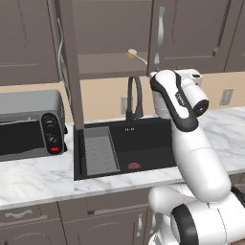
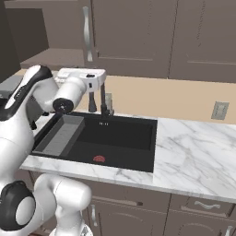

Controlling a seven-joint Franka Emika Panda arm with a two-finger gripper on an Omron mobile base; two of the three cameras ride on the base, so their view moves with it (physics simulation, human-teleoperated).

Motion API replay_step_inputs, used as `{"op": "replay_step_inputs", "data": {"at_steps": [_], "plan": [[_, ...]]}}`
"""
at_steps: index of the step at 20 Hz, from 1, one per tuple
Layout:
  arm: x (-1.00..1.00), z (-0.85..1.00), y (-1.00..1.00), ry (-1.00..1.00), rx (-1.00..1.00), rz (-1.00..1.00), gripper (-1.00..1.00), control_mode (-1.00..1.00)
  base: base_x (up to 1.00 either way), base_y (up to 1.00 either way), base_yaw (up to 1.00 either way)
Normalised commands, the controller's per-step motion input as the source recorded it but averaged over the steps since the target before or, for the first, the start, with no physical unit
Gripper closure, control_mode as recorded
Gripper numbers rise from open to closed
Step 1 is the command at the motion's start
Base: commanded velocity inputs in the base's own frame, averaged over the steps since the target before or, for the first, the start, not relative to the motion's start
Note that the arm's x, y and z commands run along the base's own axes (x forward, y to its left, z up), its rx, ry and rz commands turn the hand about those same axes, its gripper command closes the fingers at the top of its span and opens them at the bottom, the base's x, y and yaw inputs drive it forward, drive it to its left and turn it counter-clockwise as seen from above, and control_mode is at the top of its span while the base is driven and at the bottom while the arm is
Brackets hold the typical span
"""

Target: Pick up the dish brush and sponge from the sink, and place them back in the cabinet, and close the cabinet doors.

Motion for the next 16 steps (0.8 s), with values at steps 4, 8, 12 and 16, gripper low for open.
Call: {"op": "replay_step_inputs", "data": {"at_steps": [4,8,12,16], "plan": [[-0.44,0.01,0.08,0.03,-0.01,-0.06,-1.00,-1.00,0.00,0.00,0.00],[-0.37,0.14,0.12,0.04,0.00,-0.07,-1.00,-1.00,0.00,0.00,0.00],[-0.36,0.25,0.10,0.07,0.00,-0.08,-1.00,-1.00,0.00,0.00,0.00],[-0.36,0.30,0.06,0.10,0.00,-0.09,-1.00,-1.00,0.00,0.00,0.00]]}}
